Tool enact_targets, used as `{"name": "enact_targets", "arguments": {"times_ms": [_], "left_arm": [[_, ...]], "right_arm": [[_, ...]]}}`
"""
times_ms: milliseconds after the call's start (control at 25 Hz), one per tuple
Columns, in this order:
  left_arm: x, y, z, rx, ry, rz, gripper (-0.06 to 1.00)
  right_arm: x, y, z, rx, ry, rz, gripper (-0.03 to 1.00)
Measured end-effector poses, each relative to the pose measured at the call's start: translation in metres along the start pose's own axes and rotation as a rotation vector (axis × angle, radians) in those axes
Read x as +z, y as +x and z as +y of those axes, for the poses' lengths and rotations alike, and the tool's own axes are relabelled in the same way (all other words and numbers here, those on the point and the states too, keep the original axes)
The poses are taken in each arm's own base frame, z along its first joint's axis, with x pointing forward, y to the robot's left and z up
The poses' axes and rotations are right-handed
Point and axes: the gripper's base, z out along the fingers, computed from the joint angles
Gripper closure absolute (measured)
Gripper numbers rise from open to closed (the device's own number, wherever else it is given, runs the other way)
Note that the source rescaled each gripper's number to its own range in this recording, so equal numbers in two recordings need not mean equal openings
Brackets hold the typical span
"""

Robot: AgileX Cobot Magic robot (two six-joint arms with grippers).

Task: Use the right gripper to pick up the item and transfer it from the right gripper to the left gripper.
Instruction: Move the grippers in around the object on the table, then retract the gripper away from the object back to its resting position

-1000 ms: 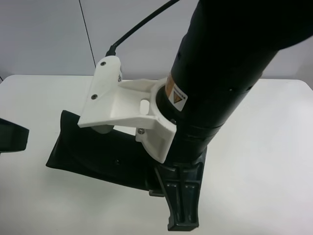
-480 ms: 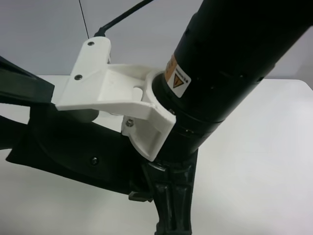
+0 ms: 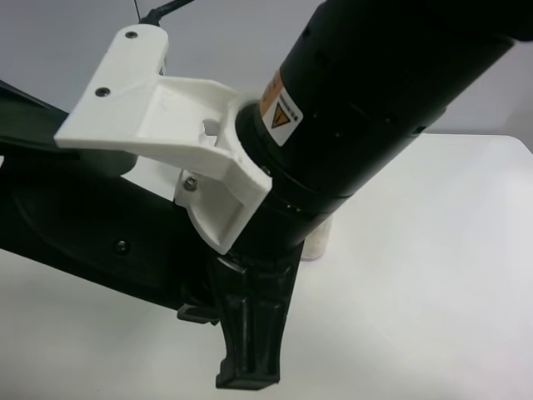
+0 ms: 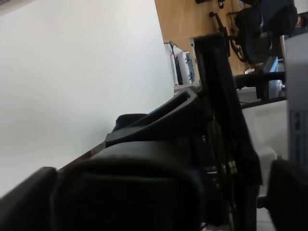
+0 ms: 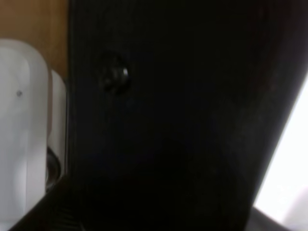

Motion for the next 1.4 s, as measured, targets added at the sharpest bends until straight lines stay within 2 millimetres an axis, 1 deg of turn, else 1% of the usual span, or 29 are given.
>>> {"name": "enact_targets", "arguments": {"times_ms": [80, 240, 360, 440, 480, 720, 760, 800, 840, 880, 920, 960, 1040, 1120, 1160, 1280, 1400], "left_arm": [[0.0, 0.0, 0.0, 0.0, 0.0, 0.0, 0.34], [0.0, 0.0, 0.0, 0.0, -0.001, 0.0, 0.46], [0.0, 0.0, 0.001, 0.003, -0.008, 0.0, 0.66], [0.0, 0.0, 0.0, 0.0, -0.001, -0.002, 0.87], [0.0, 0.0, -0.001, -0.001, 0.009, -0.003, 0.91], [0.0, 0.0, -0.001, -0.001, 0.012, -0.001, 0.91], [0.0, 0.0, -0.001, 0.0, 0.012, -0.001, 0.91], [0.0, 0.0, 0.0, 0.003, 0.004, 0.003, 0.92], [0.0, 0.0, 0.0, 0.005, -0.001, 0.005, 0.92], [0.0, 0.0, 0.0, 0.006, -0.002, 0.005, 0.92], [0.0, 0.0, 0.0, 0.006, -0.002, 0.005, 0.92], [0.0, 0.0, 0.0, 0.006, -0.002, 0.005, 0.93], [0.0, 0.0, 0.0, 0.006, -0.002, 0.005, 0.93], [0.0, 0.0, 0.0, 0.006, -0.003, 0.005, 0.93], [0.0, 0.0, 0.0, 0.006, -0.003, 0.005, 0.93], [0.0, 0.001, 0.0, 0.007, -0.005, 0.006, 0.93], [0.0, 0.001, 0.001, 0.008, -0.008, 0.007, 0.93]], "right_arm": [[0.0, -0.001, -0.001, 0.0, 0.009, -0.016, 0.95], [0.0, -0.003, -0.002, -0.001, 0.021, -0.036, 0.95], [-0.001, -0.004, -0.002, -0.001, 0.026, -0.048, 0.96], [-0.002, -0.004, -0.002, 0.001, 0.026, -0.053, 0.96], [-0.002, -0.005, -0.002, 0.001, 0.027, -0.056, 0.97], [-0.002, -0.005, -0.002, 0.004, 0.025, -0.057, 0.96], [-0.002, -0.005, -0.002, 0.006, 0.024, -0.057, 0.83], [-0.002, -0.005, -0.002, 0.008, 0.024, -0.057, 0.57], [-0.002, -0.005, -0.002, 0.008, 0.024, -0.058, 0.36], [-0.002, -0.005, -0.002, 0.008, 0.023, -0.057, 0.2], [-0.002, -0.004, -0.001, 0.007, 0.021, -0.05, 0.1], [-0.003, -0.003, -0.001, 0.009, 0.016, -0.034, 0.05], [-0.006, 0.002, 0.0, 0.008, 0.015, 0.009, 0.0], [-0.015, 0.008, 0.001, 0.012, 0.032, 0.048, -0.02], [-0.015, 0.008, 0.001, 0.012, 0.032, 0.048, -0.02], [-0.04, 0.018, 0.003, 0.041, 0.09, 0.084, -0.03], [-0.073, 0.032, 0.01, 0.096, 0.139, 0.09, -0.03]]}}
